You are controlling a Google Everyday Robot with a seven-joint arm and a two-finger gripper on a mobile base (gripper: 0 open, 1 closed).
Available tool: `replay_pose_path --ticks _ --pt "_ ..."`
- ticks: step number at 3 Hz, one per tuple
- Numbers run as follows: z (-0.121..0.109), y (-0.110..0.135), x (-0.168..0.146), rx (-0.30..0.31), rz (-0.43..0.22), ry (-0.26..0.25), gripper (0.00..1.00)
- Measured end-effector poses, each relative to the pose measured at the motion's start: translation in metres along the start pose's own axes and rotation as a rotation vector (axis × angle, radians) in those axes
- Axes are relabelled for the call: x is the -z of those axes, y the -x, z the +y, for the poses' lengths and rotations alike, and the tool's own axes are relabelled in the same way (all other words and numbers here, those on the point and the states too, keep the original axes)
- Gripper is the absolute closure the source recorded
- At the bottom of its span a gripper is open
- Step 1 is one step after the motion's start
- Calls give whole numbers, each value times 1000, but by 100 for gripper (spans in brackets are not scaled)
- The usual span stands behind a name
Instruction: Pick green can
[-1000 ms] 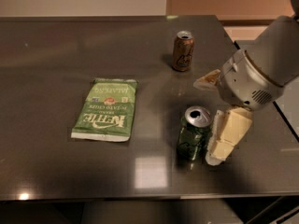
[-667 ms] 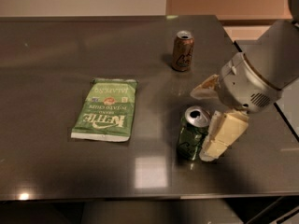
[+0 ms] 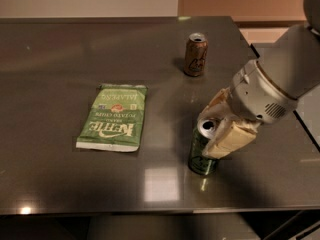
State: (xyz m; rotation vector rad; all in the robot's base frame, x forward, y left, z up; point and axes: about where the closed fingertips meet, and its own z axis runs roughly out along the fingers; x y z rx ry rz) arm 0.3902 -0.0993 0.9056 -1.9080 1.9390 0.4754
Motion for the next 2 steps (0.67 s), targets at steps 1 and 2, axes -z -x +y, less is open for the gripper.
replay_pose_path --ticks 1,2 --pt "-3 5 21 16 19 -29 87" --pt "-8 17 60 37 45 -65 100"
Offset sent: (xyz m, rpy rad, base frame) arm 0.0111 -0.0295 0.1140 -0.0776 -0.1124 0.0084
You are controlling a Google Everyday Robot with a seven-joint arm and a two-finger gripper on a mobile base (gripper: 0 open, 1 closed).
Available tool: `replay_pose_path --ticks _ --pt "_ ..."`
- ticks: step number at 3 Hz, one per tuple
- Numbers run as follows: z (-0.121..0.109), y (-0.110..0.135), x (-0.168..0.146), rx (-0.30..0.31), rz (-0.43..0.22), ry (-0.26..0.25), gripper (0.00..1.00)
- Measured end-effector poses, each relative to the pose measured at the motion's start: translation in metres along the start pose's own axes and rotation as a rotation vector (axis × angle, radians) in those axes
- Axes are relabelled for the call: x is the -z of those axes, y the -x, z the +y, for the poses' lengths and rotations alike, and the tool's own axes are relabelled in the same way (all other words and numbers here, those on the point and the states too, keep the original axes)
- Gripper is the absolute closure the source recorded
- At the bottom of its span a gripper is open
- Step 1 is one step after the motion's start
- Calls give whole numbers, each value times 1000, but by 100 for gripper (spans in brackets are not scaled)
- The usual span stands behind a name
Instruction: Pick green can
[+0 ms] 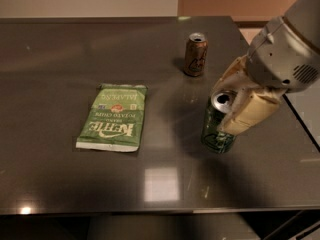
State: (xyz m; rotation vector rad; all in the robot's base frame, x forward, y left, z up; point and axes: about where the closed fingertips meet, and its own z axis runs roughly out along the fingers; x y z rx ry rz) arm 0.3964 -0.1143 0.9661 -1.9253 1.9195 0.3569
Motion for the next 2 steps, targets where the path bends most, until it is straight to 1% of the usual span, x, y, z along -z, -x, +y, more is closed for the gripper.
replay_pose_path --ticks 1,2 --pt "-19 19 56 31 15 -26 100" --pt "-25 25 59 38 2 -58 100"
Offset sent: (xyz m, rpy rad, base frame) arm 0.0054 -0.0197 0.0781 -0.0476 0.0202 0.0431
